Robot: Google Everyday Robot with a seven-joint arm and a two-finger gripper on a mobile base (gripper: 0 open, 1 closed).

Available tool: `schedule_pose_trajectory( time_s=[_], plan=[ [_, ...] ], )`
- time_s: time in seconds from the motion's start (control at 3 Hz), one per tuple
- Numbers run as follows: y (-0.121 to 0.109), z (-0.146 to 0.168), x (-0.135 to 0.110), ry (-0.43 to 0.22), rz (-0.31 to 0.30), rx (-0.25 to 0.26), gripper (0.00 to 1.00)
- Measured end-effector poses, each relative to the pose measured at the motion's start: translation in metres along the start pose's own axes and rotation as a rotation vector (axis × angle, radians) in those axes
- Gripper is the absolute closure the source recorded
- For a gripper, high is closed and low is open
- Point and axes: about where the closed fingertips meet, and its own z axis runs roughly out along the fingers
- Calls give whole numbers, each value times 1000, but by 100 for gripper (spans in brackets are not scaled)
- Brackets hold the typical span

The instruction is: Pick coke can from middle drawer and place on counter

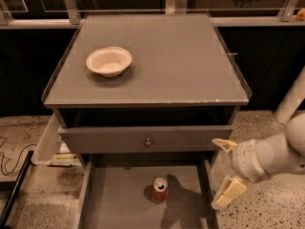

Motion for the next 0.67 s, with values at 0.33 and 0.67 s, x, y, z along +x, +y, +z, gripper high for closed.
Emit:
schedule_pose_trajectory(
  time_s=[0.33, 0.67],
  plan=[
    [-9, 48, 34, -55, 17, 28, 0],
    [-11, 91, 66, -77, 33, 62, 0]
  ],
)
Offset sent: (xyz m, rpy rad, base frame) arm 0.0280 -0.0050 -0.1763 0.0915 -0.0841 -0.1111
